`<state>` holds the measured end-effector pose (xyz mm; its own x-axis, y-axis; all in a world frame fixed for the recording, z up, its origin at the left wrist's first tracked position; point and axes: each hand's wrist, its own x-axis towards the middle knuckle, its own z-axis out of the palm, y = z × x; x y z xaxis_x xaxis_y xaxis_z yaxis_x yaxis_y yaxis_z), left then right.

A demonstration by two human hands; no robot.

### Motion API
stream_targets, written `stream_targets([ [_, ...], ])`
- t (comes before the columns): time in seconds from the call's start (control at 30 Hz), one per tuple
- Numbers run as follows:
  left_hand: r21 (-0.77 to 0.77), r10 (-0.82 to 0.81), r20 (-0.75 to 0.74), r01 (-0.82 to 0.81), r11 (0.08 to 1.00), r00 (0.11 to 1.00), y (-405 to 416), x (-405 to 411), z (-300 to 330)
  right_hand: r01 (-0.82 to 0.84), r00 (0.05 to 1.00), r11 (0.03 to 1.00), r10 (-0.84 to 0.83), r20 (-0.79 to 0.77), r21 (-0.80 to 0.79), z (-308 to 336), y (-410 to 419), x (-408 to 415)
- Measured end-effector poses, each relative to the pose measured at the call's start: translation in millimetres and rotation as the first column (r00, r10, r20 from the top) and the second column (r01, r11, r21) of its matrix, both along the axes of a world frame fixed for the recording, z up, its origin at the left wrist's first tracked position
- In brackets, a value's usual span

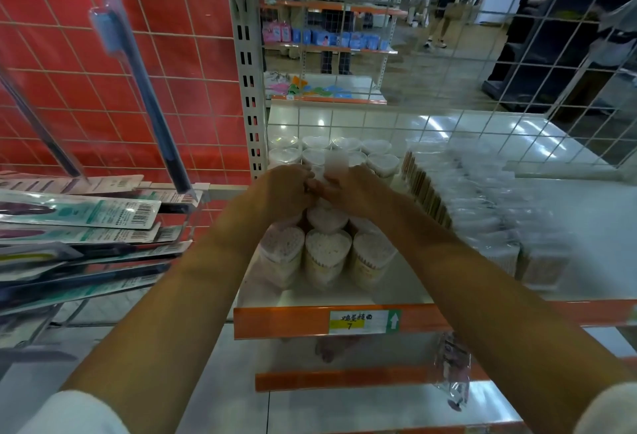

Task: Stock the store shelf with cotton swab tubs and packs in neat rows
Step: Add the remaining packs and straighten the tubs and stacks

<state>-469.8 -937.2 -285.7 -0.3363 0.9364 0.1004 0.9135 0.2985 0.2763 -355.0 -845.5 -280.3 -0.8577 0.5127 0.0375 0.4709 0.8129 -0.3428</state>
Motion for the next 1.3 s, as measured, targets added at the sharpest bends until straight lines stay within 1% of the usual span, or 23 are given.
stream_targets([
  [0.07,-0.005,-0.056,-0.006,0.056,0.998,0.998,0,-4,-1,-0.002,0.999,0.999,0.001,-0.051,-0.033,0,1,2],
  [0.13,0.042,-0.090,-0.013,0.091,0.995,0.996,-1,-9,-2,0.007,0.988,0.997,-0.019,-0.155,-0.073,-1,4,3],
  [0.2,0.112,-0.073,-0.010,0.074,0.991,0.997,1,-12,-1,0.047,0.970,0.999,-0.047,-0.238,-0.007,-5,13,1],
  [0.23,0.130,-0.060,-0.009,0.061,0.990,0.998,1,-14,0,0.071,0.968,0.997,-0.060,-0.244,0.037,-6,19,0],
  [0.27,0.138,-0.048,0.004,0.047,0.989,0.999,3,-18,1,0.086,0.973,0.993,-0.067,-0.220,0.078,-7,25,-1],
  [0.33,0.117,0.001,0.029,-0.004,0.993,1.000,5,-20,6,0.099,0.991,0.990,-0.089,-0.102,0.103,-7,37,-5],
  [0.4,0.043,0.069,0.088,-0.073,0.996,0.994,9,-23,8,0.101,0.994,0.992,-0.104,0.038,0.074,-10,45,-6],
  [0.47,-0.044,0.121,0.147,-0.116,0.992,0.982,10,-18,9,0.093,0.987,0.994,-0.100,0.129,0.055,-15,48,-7],
  [0.53,-0.053,0.122,0.164,-0.114,0.992,0.979,11,-12,10,0.089,0.985,0.995,-0.096,0.142,0.054,-18,49,-5],
  [0.57,-0.062,0.159,0.190,-0.149,0.987,0.969,11,-12,11,0.086,0.986,0.995,-0.093,0.137,0.057,-18,49,-4],
  [0.6,-0.096,0.145,0.147,-0.132,0.987,0.978,12,-13,10,0.082,0.987,0.995,-0.090,0.134,0.063,-17,48,-3],
  [0.67,-0.089,0.091,0.090,-0.083,0.993,0.992,13,-16,7,0.078,0.986,0.995,-0.086,0.140,0.064,-16,48,-1],
  [0.8,-0.094,0.040,0.083,-0.032,0.995,0.996,14,-22,2,0.078,0.985,0.996,-0.084,0.149,0.045,-17,49,-2],
  [0.87,-0.031,0.058,0.103,-0.055,0.998,0.993,8,-24,0,0.085,0.992,0.995,-0.089,0.085,0.049,-16,46,2],
  [0.93,0.144,-0.011,0.115,-0.006,0.990,0.993,-10,-20,0,0.045,0.997,0.999,-0.043,-0.064,0.026,-12,32,16],
  [0.97,0.242,-0.064,0.116,0.035,0.970,0.991,-24,-16,1,0.000,0.985,1.000,0.000,-0.171,0.004,-10,21,28],
  [1.0,0.301,-0.111,0.126,0.069,0.951,0.986,-41,-10,1,-0.052,0.959,0.998,0.043,-0.281,-0.023,-8,8,42],
  [1.03,0.329,-0.156,0.113,0.111,0.938,0.981,-59,-4,0,-0.105,0.924,0.993,0.080,-0.374,-0.046,-9,-5,58],
  [1.07,0.340,-0.199,0.056,0.169,0.925,0.978,-76,3,-4,-0.149,0.894,0.988,0.117,-0.433,-0.040,-13,-16,74],
  [1.13,0.343,-0.263,-0.103,0.282,0.896,0.959,-108,13,-18,-0.153,0.868,0.983,0.182,-0.461,0.101,-29,-33,104],
  [1.17,0.360,-0.253,-0.139,0.287,0.888,0.957,-122,18,-27,-0.131,0.852,0.972,0.211,-0.479,0.194,-40,-39,116],
  [1.2,0.390,-0.222,-0.153,0.265,0.882,0.963,-132,22,-36,-0.101,0.830,0.961,0.224,-0.511,0.257,-50,-43,125],
  [1.3,0.512,-0.100,-0.198,0.190,0.838,0.975,-146,35,-54,0.033,0.785,0.949,0.169,-0.596,0.313,-73,-56,138],
])
